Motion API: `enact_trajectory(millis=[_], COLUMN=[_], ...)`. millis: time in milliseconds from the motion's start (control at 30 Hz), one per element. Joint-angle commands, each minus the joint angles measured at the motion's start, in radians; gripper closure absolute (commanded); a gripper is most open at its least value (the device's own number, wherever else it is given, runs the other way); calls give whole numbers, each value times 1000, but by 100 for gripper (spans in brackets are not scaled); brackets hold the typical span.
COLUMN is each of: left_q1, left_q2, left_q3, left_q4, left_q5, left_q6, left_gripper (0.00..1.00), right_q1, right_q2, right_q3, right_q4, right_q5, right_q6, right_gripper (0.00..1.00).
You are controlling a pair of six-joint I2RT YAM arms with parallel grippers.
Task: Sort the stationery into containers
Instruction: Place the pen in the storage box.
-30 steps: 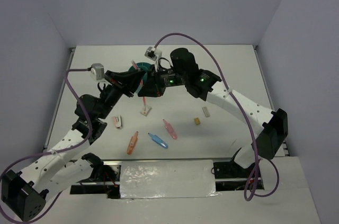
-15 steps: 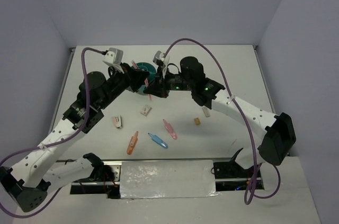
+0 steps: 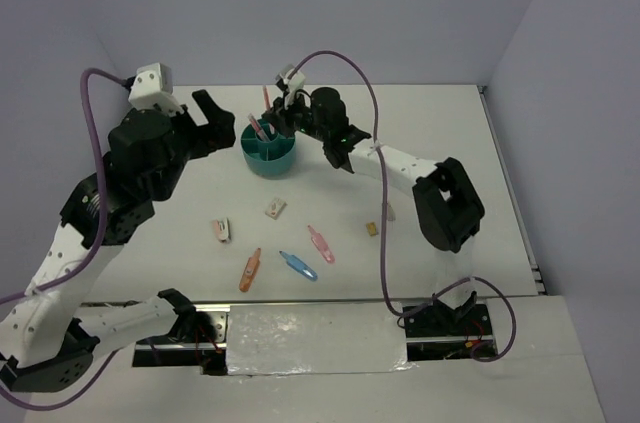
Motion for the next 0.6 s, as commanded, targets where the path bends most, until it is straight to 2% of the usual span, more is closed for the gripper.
enact_trajectory(millis=[0, 133, 233, 367, 567], left_q1=[-2, 0, -2, 38, 199], left_q2=[-63, -183, -278, -320, -289], left_q3=[-26, -236, -368, -440, -493], left_q4=[-135, -111, -70, -23, 12], left_q5=[-62, -28, -103, -85, 64], left_q6=[102, 162, 134, 124, 150], left_gripper=[1, 1, 1, 1, 1], right_q1=[-14, -49, -62, -62, -57], right_q2=[80, 200, 237, 269, 241], right_q3=[137, 204, 198, 198, 112], right_q4=[126, 170, 208, 204, 262], right_q5=[60, 47, 21, 1, -39], right_q6=[2, 46, 102, 121, 157], right_gripper=[100, 100, 100, 98, 94])
